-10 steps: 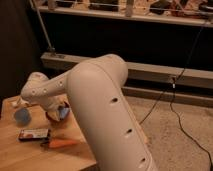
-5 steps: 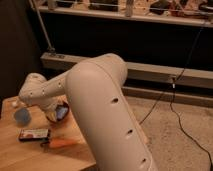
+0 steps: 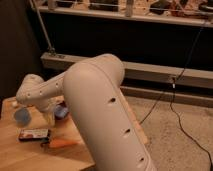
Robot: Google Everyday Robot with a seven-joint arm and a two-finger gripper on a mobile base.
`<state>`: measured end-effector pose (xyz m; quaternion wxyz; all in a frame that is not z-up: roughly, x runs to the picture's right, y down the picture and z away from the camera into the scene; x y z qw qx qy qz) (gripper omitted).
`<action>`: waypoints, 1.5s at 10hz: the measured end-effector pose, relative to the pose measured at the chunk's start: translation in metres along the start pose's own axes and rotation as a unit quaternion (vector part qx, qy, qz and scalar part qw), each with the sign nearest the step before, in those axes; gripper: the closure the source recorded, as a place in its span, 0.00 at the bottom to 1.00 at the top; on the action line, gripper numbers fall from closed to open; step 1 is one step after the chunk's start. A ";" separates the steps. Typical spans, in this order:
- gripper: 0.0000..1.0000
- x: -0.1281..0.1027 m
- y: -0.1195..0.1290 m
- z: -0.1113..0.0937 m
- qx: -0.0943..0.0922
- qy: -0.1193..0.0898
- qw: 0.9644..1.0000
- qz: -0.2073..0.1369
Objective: Place the white sponge in the ceramic bowl
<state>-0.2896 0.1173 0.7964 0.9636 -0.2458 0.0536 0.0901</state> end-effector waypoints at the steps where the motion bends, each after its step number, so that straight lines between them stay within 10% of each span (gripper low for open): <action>1: 0.20 -0.007 -0.003 -0.011 0.002 -0.012 1.000 0.000; 6: 0.20 0.013 -0.041 -0.062 0.020 -0.051 0.996 0.073; 15: 0.20 0.114 -0.064 -0.069 0.040 -0.012 0.983 0.180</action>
